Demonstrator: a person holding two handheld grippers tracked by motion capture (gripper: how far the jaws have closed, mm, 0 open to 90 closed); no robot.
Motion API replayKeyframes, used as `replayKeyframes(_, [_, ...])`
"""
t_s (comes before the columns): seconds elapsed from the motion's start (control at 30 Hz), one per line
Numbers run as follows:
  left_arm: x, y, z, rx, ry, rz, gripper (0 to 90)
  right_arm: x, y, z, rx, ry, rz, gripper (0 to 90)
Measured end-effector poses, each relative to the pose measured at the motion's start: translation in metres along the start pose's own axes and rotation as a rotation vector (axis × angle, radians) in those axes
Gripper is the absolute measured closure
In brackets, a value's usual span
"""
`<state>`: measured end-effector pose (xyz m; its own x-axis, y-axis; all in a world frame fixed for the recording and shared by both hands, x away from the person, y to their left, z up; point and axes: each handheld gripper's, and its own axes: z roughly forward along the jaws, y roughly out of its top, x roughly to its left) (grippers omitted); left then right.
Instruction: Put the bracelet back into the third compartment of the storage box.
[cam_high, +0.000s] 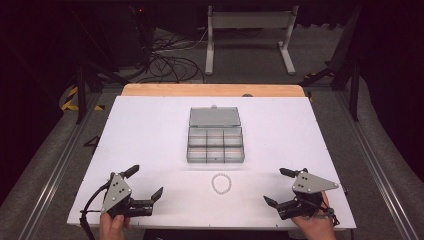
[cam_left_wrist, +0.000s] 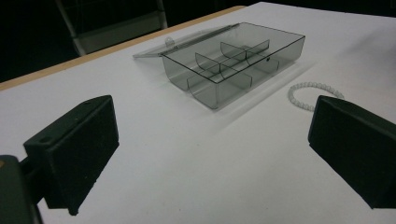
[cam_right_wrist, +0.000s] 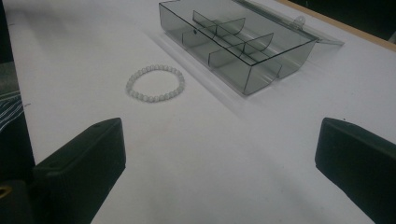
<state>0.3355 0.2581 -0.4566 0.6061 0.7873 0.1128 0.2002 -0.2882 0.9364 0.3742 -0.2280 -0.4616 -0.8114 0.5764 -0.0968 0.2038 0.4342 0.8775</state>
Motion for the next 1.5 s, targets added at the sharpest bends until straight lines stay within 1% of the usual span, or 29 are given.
replayKeyframes(0.03, [0.000,0.000,-0.001,-0.004,0.000,-0.006,2.3,0.000,0.000,0.000,0.004,-0.001,-0.001,2.8])
replayKeyframes(0.07, [0.001,0.000,-0.002,-0.004,0.002,0.006,2.3,0.000,0.000,0.000,0.004,-0.001,-0.001,2.8])
replayKeyframes(0.1, [0.001,0.000,-0.002,-0.008,0.002,-0.005,2.3,0.000,0.000,0.000,0.004,0.001,0.000,3.0])
replayKeyframes(0.2, [0.001,0.001,-0.004,-0.010,0.010,0.004,2.3,0.000,0.001,0.000,0.004,0.005,0.000,3.1])
replayKeyframes(0.27, [0.001,0.001,-0.004,-0.014,0.011,0.001,2.3,0.000,0.001,0.000,0.004,0.005,0.000,3.3])
replayKeyframes(0.37, [0.001,0.001,-0.004,-0.012,0.017,0.008,2.3,0.000,0.002,0.000,0.006,0.005,-0.002,3.6])
replayKeyframes(0.43, [0.001,0.001,-0.003,-0.001,0.020,0.016,2.3,0.000,0.002,0.000,0.005,0.007,-0.003,3.7])
replayKeyframes(0.47, [0.001,0.001,-0.002,0.003,0.022,0.003,2.3,0.000,0.002,0.000,0.006,0.009,-0.002,3.9])
replayKeyframes(0.5, [0.001,0.001,-0.002,0.009,0.021,0.002,2.3,0.000,0.002,0.000,0.009,0.011,0.002,4.4])
replayKeyframes(0.7, [0.002,0.001,-0.003,0.007,0.004,-0.012,2.3,0.001,0.004,0.001,0.020,0.025,0.005,5.8])
replayKeyframes(0.8, [0.002,0.001,-0.003,0.006,0.003,-0.012,2.3,0.001,0.004,0.002,0.021,0.024,0.002,6.0])
replayKeyframes(0.87, [0.001,0.001,-0.003,0.005,0.008,-0.003,2.3,0.001,0.005,0.002,0.024,0.027,-0.002,6.3])
replayKeyframes(0.97, [0.001,0.001,-0.003,0.007,0.007,0.001,2.3,0.000,0.010,0.003,0.035,0.035,-0.014,7.4])
replayKeyframes(1.17, [0.001,0.001,-0.003,0.009,0.008,0.002,2.3,0.001,0.019,0.008,0.036,0.056,-0.014,7.7])
replayKeyframes(1.4, [0.001,0.001,-0.003,0.010,0.005,0.004,2.3,0.003,0.032,0.017,0.044,0.072,-0.029,7.6])
replayKeyframes(1.5, [0.001,0.001,-0.002,0.011,0.005,0.006,2.4,0.002,0.036,0.019,0.041,0.082,-0.024,7.5])
